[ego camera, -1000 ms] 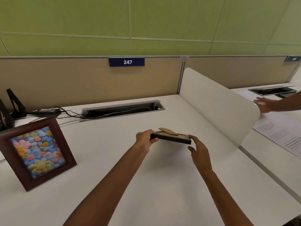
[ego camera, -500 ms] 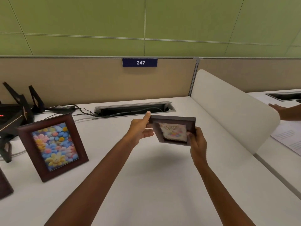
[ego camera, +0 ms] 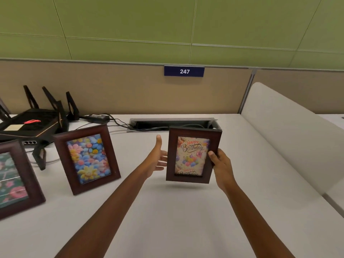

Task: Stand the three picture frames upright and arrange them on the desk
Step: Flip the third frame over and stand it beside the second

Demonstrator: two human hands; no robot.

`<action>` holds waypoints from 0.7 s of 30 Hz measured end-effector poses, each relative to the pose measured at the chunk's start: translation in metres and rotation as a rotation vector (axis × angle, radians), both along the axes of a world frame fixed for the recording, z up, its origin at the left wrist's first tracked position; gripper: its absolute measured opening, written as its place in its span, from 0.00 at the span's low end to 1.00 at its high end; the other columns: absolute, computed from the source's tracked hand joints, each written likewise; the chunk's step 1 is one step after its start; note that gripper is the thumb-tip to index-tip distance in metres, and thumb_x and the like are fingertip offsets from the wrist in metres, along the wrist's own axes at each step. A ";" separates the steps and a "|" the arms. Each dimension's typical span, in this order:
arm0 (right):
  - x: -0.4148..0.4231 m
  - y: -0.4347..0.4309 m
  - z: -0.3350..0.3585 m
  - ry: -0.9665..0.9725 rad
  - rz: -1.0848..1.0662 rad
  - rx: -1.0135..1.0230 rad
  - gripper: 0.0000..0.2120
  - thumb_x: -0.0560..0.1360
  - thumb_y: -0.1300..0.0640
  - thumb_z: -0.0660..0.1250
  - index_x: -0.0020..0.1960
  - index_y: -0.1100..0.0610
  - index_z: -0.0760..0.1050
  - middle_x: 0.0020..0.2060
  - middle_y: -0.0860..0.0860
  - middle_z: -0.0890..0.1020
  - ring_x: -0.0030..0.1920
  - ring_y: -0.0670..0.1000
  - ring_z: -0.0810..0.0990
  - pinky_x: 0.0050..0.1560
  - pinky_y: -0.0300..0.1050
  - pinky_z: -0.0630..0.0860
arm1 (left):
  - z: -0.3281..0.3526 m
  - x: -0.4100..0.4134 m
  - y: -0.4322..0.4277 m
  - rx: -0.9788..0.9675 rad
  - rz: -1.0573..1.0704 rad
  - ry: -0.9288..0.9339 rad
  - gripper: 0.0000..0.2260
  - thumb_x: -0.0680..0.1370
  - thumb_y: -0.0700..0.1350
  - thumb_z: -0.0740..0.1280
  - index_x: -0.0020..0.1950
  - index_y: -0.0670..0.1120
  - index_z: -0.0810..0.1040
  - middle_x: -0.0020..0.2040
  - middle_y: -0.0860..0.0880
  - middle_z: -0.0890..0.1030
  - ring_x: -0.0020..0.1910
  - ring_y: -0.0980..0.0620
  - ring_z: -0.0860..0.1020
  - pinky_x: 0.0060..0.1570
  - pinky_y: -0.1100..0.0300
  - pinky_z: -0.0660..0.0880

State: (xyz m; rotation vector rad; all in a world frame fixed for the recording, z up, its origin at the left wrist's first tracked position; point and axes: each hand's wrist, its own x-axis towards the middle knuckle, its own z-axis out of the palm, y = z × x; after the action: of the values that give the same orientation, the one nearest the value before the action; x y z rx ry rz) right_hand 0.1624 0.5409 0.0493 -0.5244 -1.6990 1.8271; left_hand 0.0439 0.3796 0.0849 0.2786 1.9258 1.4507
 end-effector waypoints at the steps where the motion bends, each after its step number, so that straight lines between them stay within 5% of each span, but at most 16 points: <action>1: -0.003 -0.002 -0.001 -0.025 0.016 0.002 0.12 0.78 0.58 0.56 0.59 0.59 0.70 0.50 0.52 0.79 0.49 0.50 0.79 0.40 0.34 0.80 | -0.002 -0.002 -0.003 0.026 0.007 -0.018 0.40 0.74 0.66 0.37 0.62 0.39 0.73 0.63 0.38 0.75 0.61 0.42 0.73 0.64 0.50 0.67; 11: -0.048 -0.021 -0.014 -0.130 0.164 0.020 0.07 0.78 0.56 0.55 0.55 0.53 0.70 0.48 0.48 0.78 0.45 0.43 0.78 0.37 0.29 0.78 | -0.030 -0.022 -0.021 0.328 0.241 -0.136 0.32 0.76 0.64 0.40 0.66 0.47 0.69 0.67 0.41 0.72 0.65 0.41 0.71 0.67 0.44 0.65; 21: -0.099 -0.029 -0.015 -0.164 0.214 0.046 0.09 0.78 0.56 0.55 0.56 0.57 0.69 0.51 0.51 0.77 0.47 0.48 0.78 0.42 0.35 0.76 | -0.039 -0.050 -0.020 0.431 0.364 -0.095 0.25 0.77 0.63 0.39 0.45 0.58 0.74 0.53 0.50 0.75 0.42 0.54 0.76 0.55 0.51 0.67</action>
State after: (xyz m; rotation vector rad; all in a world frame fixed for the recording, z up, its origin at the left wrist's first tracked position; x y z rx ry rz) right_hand 0.0636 0.5116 0.0348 -0.5012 -1.9676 1.9325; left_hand -0.0064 0.3598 0.0458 0.0492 1.6283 2.0807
